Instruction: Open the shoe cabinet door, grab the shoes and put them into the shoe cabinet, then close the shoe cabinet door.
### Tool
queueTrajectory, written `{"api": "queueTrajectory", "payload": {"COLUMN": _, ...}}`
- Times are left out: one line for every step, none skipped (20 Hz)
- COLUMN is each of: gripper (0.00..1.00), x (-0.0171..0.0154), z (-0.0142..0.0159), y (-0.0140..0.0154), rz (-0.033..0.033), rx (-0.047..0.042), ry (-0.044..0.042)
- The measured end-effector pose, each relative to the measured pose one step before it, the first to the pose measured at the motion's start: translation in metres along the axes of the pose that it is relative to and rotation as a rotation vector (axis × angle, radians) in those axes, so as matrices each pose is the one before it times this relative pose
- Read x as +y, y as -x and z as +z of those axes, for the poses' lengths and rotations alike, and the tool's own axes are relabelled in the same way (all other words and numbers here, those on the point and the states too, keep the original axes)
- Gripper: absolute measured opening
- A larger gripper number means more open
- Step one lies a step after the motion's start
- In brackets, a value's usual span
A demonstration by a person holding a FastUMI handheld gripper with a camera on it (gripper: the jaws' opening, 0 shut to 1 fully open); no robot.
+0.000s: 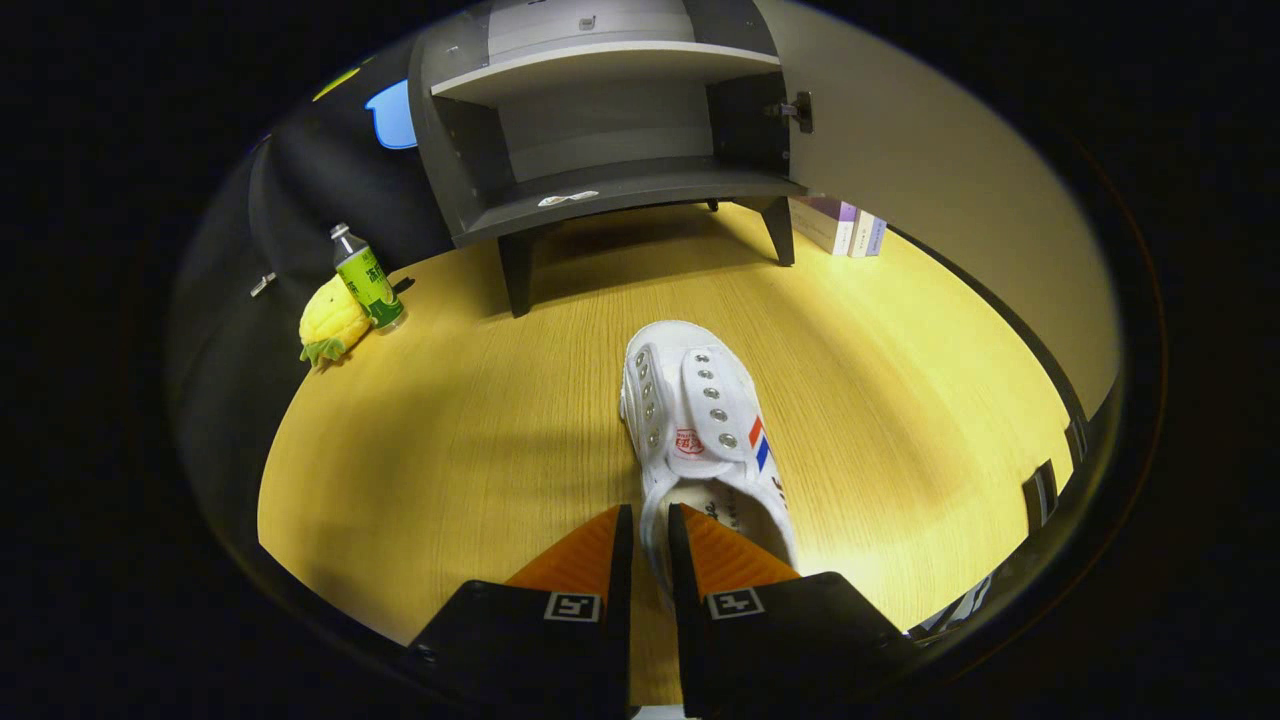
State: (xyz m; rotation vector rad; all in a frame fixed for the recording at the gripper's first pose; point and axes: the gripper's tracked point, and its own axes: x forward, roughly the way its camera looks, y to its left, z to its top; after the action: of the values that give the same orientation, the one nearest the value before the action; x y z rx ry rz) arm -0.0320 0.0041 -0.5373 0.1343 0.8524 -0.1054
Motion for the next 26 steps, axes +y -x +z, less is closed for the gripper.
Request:
{"api": "queueTrajectory", "payload": {"gripper": 0.24, "x": 0.00096, "z": 0.00087, "y": -0.00467, "rz": 0.00279, "rx": -0.0034, "ry": -0.00264}}
{"api": "queueTrajectory", "payload": {"gripper": 0.24, "x": 0.00123, "z": 0.00092, "y": -0.00423, "rz": 0.00299, "rx": -0.00563, "ry": -0.00253}}
{"api": "queueTrajectory", "payload": {"gripper": 0.24, "x": 0.00058, "z": 0.00186, "y": -0.00436, "rz": 0.00249, "rx": -0.00798, "ry": -0.00362}}
{"api": "queueTrajectory", "payload": {"gripper": 0.24, "x": 0.00061, "z": 0.00236, "y": -0.00378, "rz": 0.00168, "rx": -0.00969, "ry": -0.00466}}
{"api": "queueTrajectory", "payload": {"gripper": 0.24, "x": 0.00038, "z": 0.0024, "y": -0.00392, "rz": 0.00175, "rx": -0.01185, "ry": -0.00613}}
{"api": "queueTrajectory", "payload": {"gripper": 0.24, "x": 0.0001, "z": 0.00326, "y": -0.00409, "rz": -0.0007, "rx": -0.01433, "ry": -0.00801}}
{"api": "queueTrajectory", "payload": {"gripper": 0.24, "x": 0.00087, "z": 0.00395, "y": -0.00387, "rz": 0.00527, "rx": -0.01855, "ry": -0.01147}}
{"api": "queueTrajectory", "payload": {"gripper": 0.24, "x": -0.00038, "z": 0.00297, "y": -0.00287, "rz": 0.00022, "rx": -0.01685, "ry": -0.00736}}
{"api": "queueTrajectory", "payload": {"gripper": 0.24, "x": 0.00058, "z": 0.00216, "y": -0.00276, "rz": 0.00197, "rx": -0.01298, "ry": -0.00175}}
{"api": "queueTrajectory", "payload": {"gripper": 0.24, "x": 0.00019, "z": 0.00174, "y": -0.00213, "rz": 0.00024, "rx": -0.01382, "ry": 0.00409}}
{"api": "queueTrajectory", "payload": {"gripper": 0.24, "x": 0.00037, "z": 0.00128, "y": -0.0023, "rz": -0.00104, "rx": -0.01216, "ry": 0.00795}}
{"api": "queueTrajectory", "payload": {"gripper": 0.24, "x": 0.00005, "z": 0.00051, "y": -0.00101, "rz": -0.00348, "rx": -0.00504, "ry": 0.00537}}
{"api": "queueTrajectory", "payload": {"gripper": 0.24, "x": -0.00137, "z": 0.00019, "y": -0.00145, "rz": -0.00254, "rx": -0.00161, "ry": 0.00444}}
{"api": "queueTrajectory", "payload": {"gripper": 0.22, "x": -0.00058, "z": 0.00084, "y": -0.00063, "rz": -0.0023, "rx": -0.00262, "ry": 0.00393}}
{"api": "queueTrajectory", "payload": {"gripper": 0.22, "x": -0.00202, "z": -0.00013, "y": -0.00101, "rz": -0.00814, "rx": -0.00159, "ry": -0.00027}}
{"api": "queueTrajectory", "payload": {"gripper": 0.19, "x": 0.0004, "z": 0.00056, "y": -0.00072, "rz": 0.00153, "rx": -0.00053, "ry": 0.00118}}
{"api": "queueTrajectory", "payload": {"gripper": 0.18, "x": 0.00001, "z": 0.00053, "y": -0.00029, "rz": 0.00231, "rx": -0.00506, "ry": -0.00116}}
{"api": "queueTrajectory", "payload": {"gripper": 0.18, "x": -0.00002, "z": 0.00032, "y": 0.00042, "rz": 0.00366, "rx": -0.00457, "ry": -0.00781}}
{"api": "queueTrajectory", "payload": {"gripper": 0.18, "x": -0.00042, "z": -0.00007, "y": -0.00074, "rz": 0.00329, "rx": -0.00236, "ry": -0.01041}}
{"api": "queueTrajectory", "payload": {"gripper": 0.18, "x": 0.00025, "z": 0.00041, "y": -0.00011, "rz": 0.00332, "rx": -0.00422, "ry": -0.01091}}
{"api": "queueTrajectory", "payload": {"gripper": 0.18, "x": 0.00001, "z": -0.00019, "y": -0.00077, "rz": 0.00311, "rx": -0.00235, "ry": -0.00905}}
{"api": "queueTrajectory", "payload": {"gripper": 0.18, "x": -0.00055, "z": 0.00166, "y": -0.00094, "rz": -0.00062, "rx": -0.01216, "ry": -0.00096}}
{"api": "queueTrajectory", "payload": {"gripper": 0.18, "x": -0.00009, "z": -0.0073, "y": -0.00675, "rz": 0.00146, "rx": -0.00401, "ry": -0.00873}}
{"api": "queueTrajectory", "payload": {"gripper": 0.05, "x": 0.0005, "z": 0.00711, "y": 0.01547, "rz": 0.00319, "rx": 0.0137, "ry": -0.00111}}
{"api": "queueTrajectory", "payload": {"gripper": 0.05, "x": -0.00095, "z": -0.00169, "y": -0.00846, "rz": -0.00137, "rx": -0.00577, "ry": 0.00149}}
{"api": "queueTrajectory", "payload": {"gripper": 0.05, "x": 0.00022, "z": -0.00018, "y": -0.00037, "rz": 0.00234, "rx": 0.0008, "ry": -0.00127}}
